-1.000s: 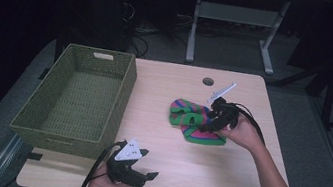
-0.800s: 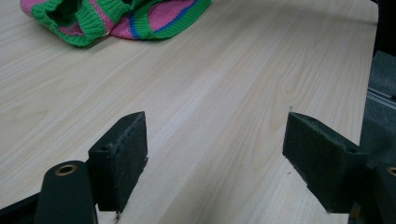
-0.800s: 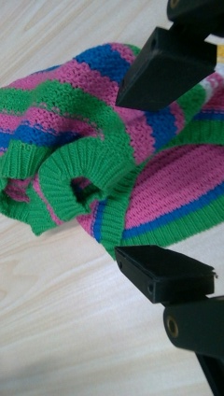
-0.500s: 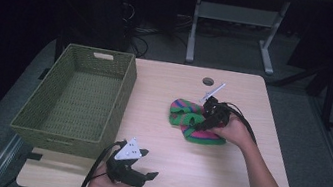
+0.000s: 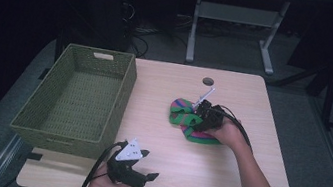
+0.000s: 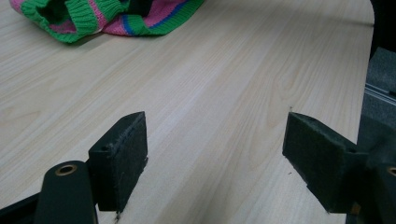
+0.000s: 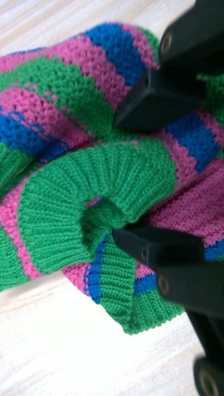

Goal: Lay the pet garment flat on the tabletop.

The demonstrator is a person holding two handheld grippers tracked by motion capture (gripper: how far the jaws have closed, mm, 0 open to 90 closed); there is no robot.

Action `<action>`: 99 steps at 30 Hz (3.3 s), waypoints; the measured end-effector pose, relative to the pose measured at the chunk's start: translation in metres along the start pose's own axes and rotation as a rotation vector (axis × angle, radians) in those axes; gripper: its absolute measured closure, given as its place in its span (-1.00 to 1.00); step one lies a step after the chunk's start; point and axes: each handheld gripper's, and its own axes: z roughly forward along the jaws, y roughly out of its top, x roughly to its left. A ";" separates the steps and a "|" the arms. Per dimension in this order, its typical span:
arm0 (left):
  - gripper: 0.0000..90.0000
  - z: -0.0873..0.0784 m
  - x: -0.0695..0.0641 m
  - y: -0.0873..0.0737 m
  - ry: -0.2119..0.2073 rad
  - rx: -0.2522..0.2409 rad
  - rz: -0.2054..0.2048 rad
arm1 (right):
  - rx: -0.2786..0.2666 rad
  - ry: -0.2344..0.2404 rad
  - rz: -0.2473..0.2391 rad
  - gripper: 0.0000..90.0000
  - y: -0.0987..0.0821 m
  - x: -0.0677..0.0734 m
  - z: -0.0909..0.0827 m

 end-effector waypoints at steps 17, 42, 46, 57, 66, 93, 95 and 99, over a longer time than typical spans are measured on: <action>-0.52 -0.001 0.003 -0.001 0.005 -0.007 -0.016 | -0.017 0.019 0.148 0.74 -0.001 -0.010 -0.007; -0.51 -0.001 0.001 -0.001 0.009 -0.015 -0.021 | -0.277 0.069 0.249 0.75 -0.032 -0.022 -0.102; -0.51 -0.002 0.000 0.000 0.010 -0.023 -0.016 | -0.298 0.081 0.270 0.75 -0.039 -0.022 -0.111; -0.52 -0.005 0.003 0.000 0.010 -0.037 -0.025 | -0.350 0.100 0.242 0.76 -0.053 -0.010 -0.127; -0.52 -0.006 0.003 0.000 0.009 -0.052 -0.038 | -0.391 0.126 0.203 0.76 -0.065 0.013 -0.138; -0.52 -0.007 0.002 0.000 0.006 -0.077 -0.045 | -0.393 0.196 0.140 0.76 -0.084 0.065 -0.112; -0.52 -0.008 0.002 0.000 0.005 -0.086 -0.049 | -0.393 0.204 0.148 0.76 -0.084 0.069 -0.107; -0.52 -0.008 0.003 0.000 0.010 -0.080 -0.044 | -0.356 0.194 0.144 0.75 -0.080 0.076 -0.095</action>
